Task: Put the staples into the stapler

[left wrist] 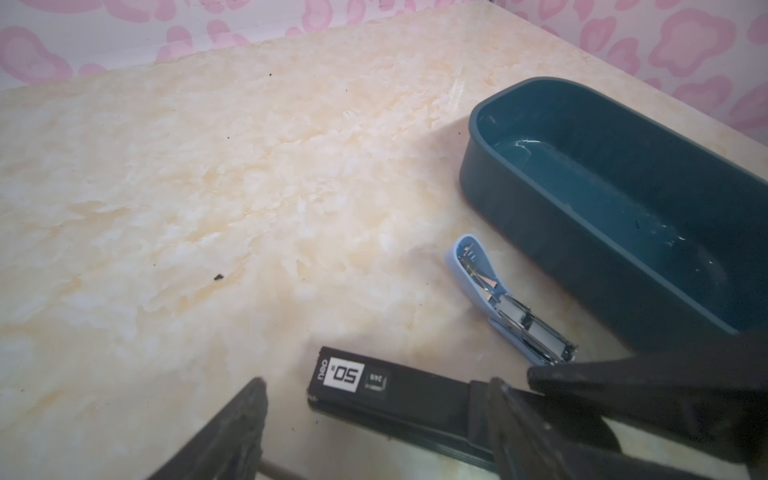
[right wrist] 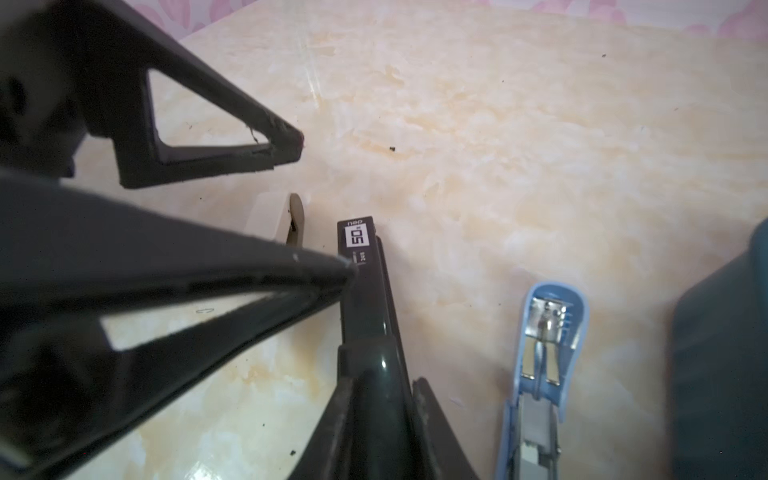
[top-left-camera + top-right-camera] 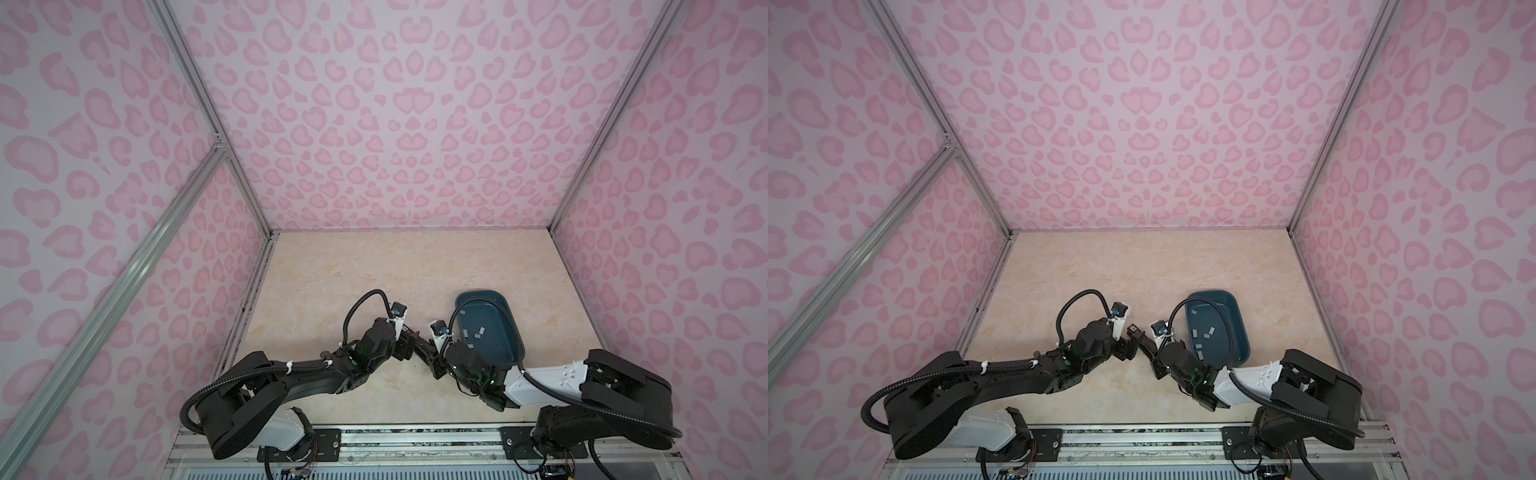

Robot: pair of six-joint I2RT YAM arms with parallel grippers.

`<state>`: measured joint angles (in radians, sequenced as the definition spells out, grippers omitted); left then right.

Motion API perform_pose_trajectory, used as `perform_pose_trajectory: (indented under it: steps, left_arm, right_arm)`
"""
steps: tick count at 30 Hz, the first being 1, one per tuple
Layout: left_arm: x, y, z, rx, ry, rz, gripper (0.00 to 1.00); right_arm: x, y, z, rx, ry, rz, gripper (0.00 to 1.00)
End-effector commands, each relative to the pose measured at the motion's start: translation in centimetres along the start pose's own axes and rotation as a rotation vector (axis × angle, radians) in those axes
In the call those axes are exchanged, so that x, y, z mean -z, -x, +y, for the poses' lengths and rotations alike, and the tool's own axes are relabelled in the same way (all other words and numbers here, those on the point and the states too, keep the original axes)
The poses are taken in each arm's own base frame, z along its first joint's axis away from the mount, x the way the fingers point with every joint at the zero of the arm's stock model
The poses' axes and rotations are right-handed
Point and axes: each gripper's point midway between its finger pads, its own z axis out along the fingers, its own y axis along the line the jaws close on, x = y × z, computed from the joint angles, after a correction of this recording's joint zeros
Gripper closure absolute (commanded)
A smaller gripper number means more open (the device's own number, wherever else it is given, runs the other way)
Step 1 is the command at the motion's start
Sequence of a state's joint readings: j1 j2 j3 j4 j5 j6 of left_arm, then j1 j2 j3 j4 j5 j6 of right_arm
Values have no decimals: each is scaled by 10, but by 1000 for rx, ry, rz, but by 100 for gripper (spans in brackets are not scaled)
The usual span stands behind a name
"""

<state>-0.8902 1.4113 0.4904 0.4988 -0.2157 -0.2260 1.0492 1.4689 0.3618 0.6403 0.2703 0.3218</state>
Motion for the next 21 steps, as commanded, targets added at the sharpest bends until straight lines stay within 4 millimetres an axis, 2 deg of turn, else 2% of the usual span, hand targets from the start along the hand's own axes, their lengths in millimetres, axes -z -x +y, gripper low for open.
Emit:
perform_pose_trajectory:
  steps: [1,4,8,12,16,21]
  left_arm:
    - [-1,4,-2,22,-11,-18,17]
    - [-3,5,-1,22,-14,-15,17]
    - [-3,8,-2,27,-24,-21,17]
    - [-1,18,3,45,-23,-41,15]
    - [-1,35,8,81,-47,-62,13]
    - [-10,53,11,154,-87,-50,12]
  right_arm:
    - [-3,-26,-4,-26,-17,43,77]
    - [-4,-33,-8,-45,-27,42,78]
    - [0,-22,-4,-40,-27,23,78]
    - [11,6,-5,-47,-52,-7,62]
    - [21,25,-23,-67,-124,-3,52]
    - [23,14,-43,-95,-189,75,51]
